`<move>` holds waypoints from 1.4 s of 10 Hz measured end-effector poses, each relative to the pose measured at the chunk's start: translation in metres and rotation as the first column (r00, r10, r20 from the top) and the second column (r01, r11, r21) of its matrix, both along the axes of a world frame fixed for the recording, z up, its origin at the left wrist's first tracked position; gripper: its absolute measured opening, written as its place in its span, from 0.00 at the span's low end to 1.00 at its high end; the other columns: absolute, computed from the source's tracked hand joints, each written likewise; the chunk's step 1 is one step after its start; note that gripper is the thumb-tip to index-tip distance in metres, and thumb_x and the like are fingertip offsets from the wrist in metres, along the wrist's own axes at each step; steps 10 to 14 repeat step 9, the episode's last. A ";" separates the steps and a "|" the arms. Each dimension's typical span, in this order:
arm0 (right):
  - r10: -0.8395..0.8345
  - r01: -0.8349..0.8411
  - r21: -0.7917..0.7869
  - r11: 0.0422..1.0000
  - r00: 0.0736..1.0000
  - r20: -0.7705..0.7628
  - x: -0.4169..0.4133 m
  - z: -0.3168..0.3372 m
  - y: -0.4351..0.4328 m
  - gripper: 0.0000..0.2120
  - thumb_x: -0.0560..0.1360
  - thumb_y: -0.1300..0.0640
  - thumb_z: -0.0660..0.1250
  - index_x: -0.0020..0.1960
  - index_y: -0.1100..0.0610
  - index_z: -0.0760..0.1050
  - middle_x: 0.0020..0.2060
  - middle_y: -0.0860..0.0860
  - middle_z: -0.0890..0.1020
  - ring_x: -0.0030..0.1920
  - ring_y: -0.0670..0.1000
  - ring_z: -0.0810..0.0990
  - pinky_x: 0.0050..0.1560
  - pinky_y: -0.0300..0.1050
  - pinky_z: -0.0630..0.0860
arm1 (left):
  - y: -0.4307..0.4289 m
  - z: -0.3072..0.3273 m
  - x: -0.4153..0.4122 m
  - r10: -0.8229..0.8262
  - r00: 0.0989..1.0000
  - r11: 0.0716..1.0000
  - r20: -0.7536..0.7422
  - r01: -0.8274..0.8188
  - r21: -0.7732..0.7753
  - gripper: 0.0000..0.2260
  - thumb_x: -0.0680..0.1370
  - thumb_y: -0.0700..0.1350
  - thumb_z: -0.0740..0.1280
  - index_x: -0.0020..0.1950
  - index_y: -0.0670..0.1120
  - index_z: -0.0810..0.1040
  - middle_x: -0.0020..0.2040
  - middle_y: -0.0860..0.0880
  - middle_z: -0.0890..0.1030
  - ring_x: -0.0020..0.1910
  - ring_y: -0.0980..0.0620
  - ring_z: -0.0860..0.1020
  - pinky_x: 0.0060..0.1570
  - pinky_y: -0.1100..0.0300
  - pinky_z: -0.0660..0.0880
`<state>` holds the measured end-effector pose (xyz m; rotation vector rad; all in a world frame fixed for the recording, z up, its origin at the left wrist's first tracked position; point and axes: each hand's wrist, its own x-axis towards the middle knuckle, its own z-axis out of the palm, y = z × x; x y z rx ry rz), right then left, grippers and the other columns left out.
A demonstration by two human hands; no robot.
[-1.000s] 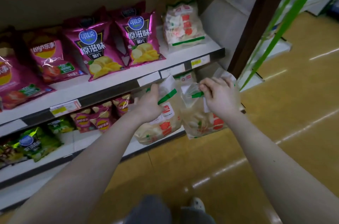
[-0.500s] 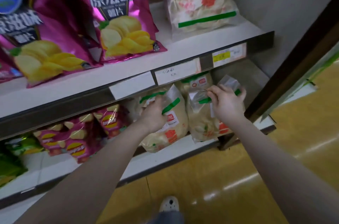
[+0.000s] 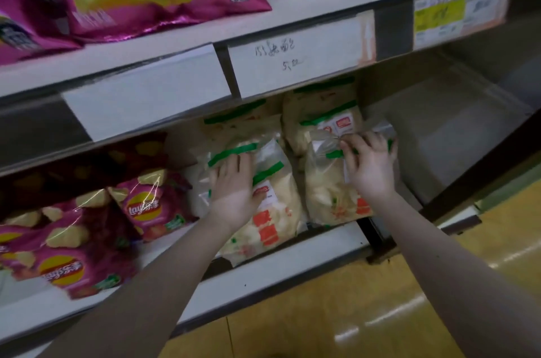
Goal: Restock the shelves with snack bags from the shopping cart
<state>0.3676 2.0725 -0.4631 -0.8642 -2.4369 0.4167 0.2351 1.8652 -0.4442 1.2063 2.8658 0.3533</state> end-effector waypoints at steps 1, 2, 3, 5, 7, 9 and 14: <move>0.029 -0.030 -0.055 0.998 0.999 -0.022 0.001 0.002 0.001 0.24 0.77 0.44 0.50 0.61 0.56 0.76 0.61 0.57 0.76 0.66 0.59 0.69 0.70 0.71 0.48 | -0.003 -0.010 0.006 -0.030 0.971 0.998 -0.236 0.043 0.048 0.38 0.64 0.50 0.78 0.70 0.41 0.67 0.57 0.39 0.74 0.57 0.37 0.74 0.60 0.47 0.63; 0.053 -0.060 -0.072 0.996 0.994 -0.094 0.013 0.009 0.002 0.26 0.77 0.44 0.52 0.72 0.52 0.64 0.70 0.54 0.69 0.72 0.55 0.61 0.71 0.67 0.41 | -0.009 -0.011 0.012 -0.034 0.921 0.991 -0.389 0.083 0.109 0.41 0.63 0.48 0.79 0.71 0.46 0.63 0.65 0.38 0.70 0.62 0.37 0.71 0.67 0.41 0.59; -0.092 0.081 -0.079 0.994 0.984 -0.151 0.041 -0.001 -0.008 0.26 0.75 0.46 0.59 0.72 0.47 0.61 0.71 0.54 0.63 0.71 0.59 0.59 0.68 0.68 0.52 | -0.016 -0.014 0.023 -0.110 0.855 0.967 -0.507 0.209 0.143 0.34 0.70 0.48 0.73 0.72 0.52 0.63 0.72 0.43 0.61 0.70 0.42 0.61 0.72 0.43 0.45; -0.046 0.059 -0.162 0.985 0.995 0.084 0.059 -0.059 -0.039 0.28 0.72 0.44 0.69 0.70 0.42 0.66 0.72 0.53 0.62 0.69 0.63 0.59 0.60 0.70 0.66 | -0.023 -0.049 0.042 -0.246 0.830 0.961 -0.501 0.276 -0.015 0.32 0.61 0.50 0.78 0.63 0.51 0.73 0.66 0.47 0.68 0.69 0.44 0.64 0.70 0.41 0.53; -0.020 0.060 -0.204 0.977 0.981 0.192 0.049 -0.053 -0.035 0.30 0.73 0.42 0.66 0.73 0.43 0.61 0.74 0.53 0.58 0.73 0.61 0.54 0.67 0.68 0.61 | -0.015 -0.044 0.045 -0.197 0.881 0.978 -0.430 0.205 -0.028 0.28 0.61 0.50 0.78 0.60 0.50 0.77 0.65 0.44 0.74 0.70 0.43 0.62 0.69 0.39 0.53; 0.023 -0.024 -0.287 0.958 1.000 -0.005 0.068 0.016 -0.056 0.27 0.76 0.46 0.63 0.73 0.52 0.64 0.73 0.53 0.64 0.72 0.57 0.61 0.71 0.62 0.57 | -0.028 0.008 0.070 -0.144 0.946 0.970 -0.291 0.193 0.146 0.26 0.70 0.51 0.73 0.66 0.52 0.69 0.69 0.47 0.70 0.71 0.46 0.61 0.72 0.43 0.48; 0.023 -0.024 -0.287 0.958 1.000 -0.005 0.068 0.016 -0.056 0.27 0.76 0.46 0.63 0.73 0.52 0.64 0.73 0.53 0.64 0.72 0.57 0.61 0.71 0.62 0.57 | -0.028 0.008 0.070 -0.144 0.946 0.970 -0.291 0.193 0.146 0.26 0.70 0.51 0.73 0.66 0.52 0.69 0.69 0.47 0.70 0.71 0.46 0.61 0.72 0.43 0.48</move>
